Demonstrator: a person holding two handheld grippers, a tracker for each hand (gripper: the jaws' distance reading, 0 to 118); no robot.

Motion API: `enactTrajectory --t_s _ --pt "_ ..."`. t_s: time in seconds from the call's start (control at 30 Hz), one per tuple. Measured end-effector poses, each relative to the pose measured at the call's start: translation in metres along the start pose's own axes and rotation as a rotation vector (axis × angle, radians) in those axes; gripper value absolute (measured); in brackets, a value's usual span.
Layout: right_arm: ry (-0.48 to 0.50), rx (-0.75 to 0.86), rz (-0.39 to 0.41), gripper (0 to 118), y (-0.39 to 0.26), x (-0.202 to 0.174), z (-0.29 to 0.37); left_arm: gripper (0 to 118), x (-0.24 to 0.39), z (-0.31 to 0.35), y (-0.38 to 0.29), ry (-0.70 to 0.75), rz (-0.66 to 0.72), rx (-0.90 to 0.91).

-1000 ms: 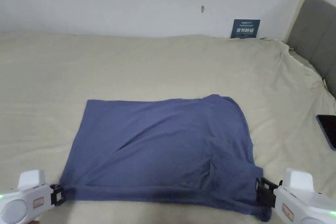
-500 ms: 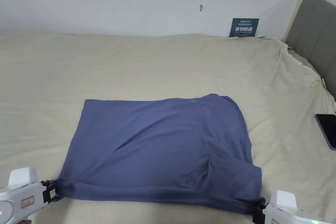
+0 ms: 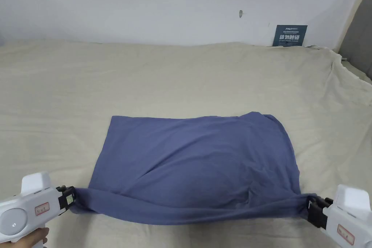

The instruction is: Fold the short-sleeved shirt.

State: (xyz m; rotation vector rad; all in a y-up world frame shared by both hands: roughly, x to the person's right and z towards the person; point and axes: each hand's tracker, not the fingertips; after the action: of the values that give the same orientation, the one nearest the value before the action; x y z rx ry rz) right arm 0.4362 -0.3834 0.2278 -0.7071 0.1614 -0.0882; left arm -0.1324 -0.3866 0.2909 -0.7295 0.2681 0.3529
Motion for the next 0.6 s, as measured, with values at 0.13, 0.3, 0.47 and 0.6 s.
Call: enactTrajectory --t_s 0.13,0.3,0.47,0.6 --pt "-0.006 0.028 -0.009 4 0.027 -0.001 -0.02 0 0.005 -0.011 0.026 0.008 -0.012 0.034" --pt "-0.019 0.029 -0.032 4 0.054 0.002 -0.057 0 0.011 -0.036 0.054 0.026 -0.034 0.054" --pt "-0.043 -0.006 -0.06 4 0.072 0.004 -0.104 0 0.017 -0.076 0.074 0.049 -0.072 0.03" --pt "-0.069 -0.049 -0.038 4 0.083 0.004 -0.143 0 0.021 -0.115 0.082 0.079 -0.093 -0.009"
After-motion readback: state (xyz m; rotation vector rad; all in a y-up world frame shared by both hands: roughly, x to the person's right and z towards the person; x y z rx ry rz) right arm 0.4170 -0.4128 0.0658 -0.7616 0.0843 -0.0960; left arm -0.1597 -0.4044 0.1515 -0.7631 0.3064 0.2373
